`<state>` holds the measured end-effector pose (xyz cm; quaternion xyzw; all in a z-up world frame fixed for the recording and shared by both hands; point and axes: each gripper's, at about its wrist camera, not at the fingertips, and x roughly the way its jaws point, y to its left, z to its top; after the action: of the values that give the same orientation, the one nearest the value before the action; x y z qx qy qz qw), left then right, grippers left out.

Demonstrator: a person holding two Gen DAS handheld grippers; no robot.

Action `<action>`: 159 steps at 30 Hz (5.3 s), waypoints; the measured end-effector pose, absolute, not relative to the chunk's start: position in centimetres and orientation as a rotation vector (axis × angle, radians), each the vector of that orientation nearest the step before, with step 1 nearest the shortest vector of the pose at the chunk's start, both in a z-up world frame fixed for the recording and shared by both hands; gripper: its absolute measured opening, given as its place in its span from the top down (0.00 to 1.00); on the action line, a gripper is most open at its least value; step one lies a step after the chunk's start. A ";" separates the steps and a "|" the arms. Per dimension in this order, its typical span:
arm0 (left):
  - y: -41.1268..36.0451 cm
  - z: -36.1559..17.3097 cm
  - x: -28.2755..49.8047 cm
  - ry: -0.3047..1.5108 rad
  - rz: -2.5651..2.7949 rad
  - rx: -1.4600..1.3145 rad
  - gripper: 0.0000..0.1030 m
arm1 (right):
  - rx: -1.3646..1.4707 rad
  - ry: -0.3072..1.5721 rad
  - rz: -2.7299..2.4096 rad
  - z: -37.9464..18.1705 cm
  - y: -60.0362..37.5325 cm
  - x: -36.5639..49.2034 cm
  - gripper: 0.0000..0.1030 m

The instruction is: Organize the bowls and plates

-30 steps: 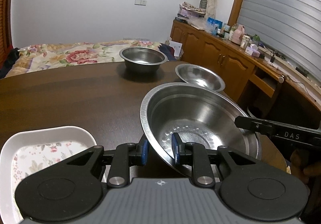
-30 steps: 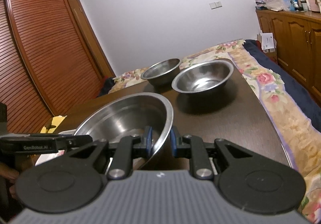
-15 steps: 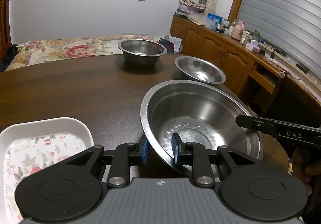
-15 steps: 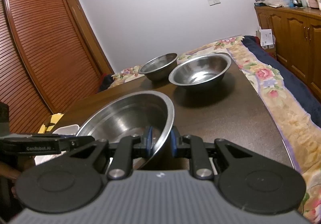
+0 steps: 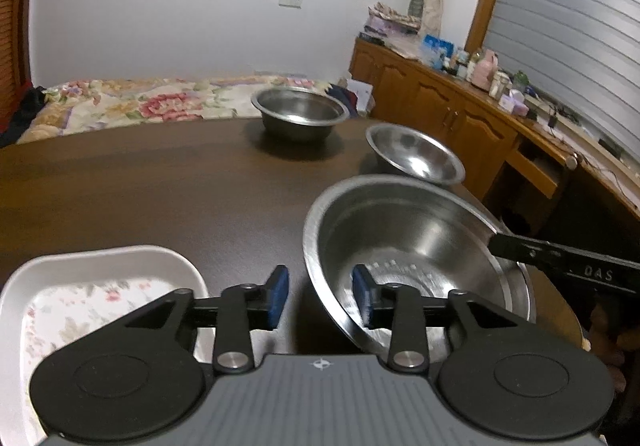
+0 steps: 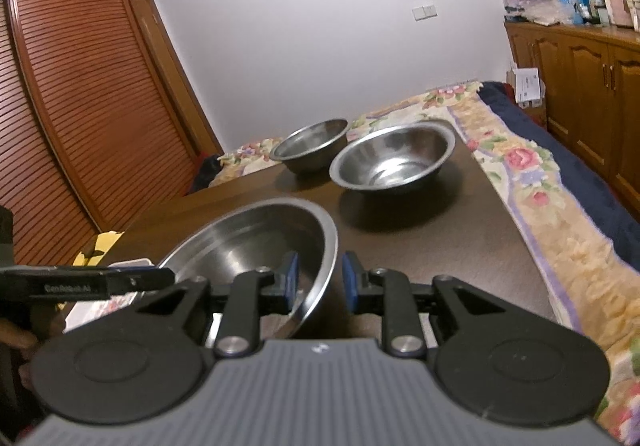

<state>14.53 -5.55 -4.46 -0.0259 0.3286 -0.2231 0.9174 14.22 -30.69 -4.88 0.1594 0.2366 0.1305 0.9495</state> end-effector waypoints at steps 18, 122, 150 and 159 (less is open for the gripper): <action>-5.9 0.3 19.4 0.614 -0.460 0.043 0.56 | 0.205 0.382 0.226 -1.7 -33.4 18.4 0.60; -15.4 1.7 27.2 0.665 -0.741 0.043 0.81 | 0.272 0.436 0.211 -0.6 -35.8 23.3 0.77; -8.3 2.1 18.5 0.635 -0.698 0.000 0.81 | 0.249 0.479 0.329 -1.1 -31.0 18.6 0.77; -6.1 1.3 17.2 0.637 -0.667 -0.006 0.81 | 0.249 0.518 0.365 -2.1 -28.7 17.8 0.77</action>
<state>17.21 -6.11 1.33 -0.0028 0.3074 -0.3217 0.8956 17.78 -28.70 -2.08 0.1222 0.2540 0.1791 0.9426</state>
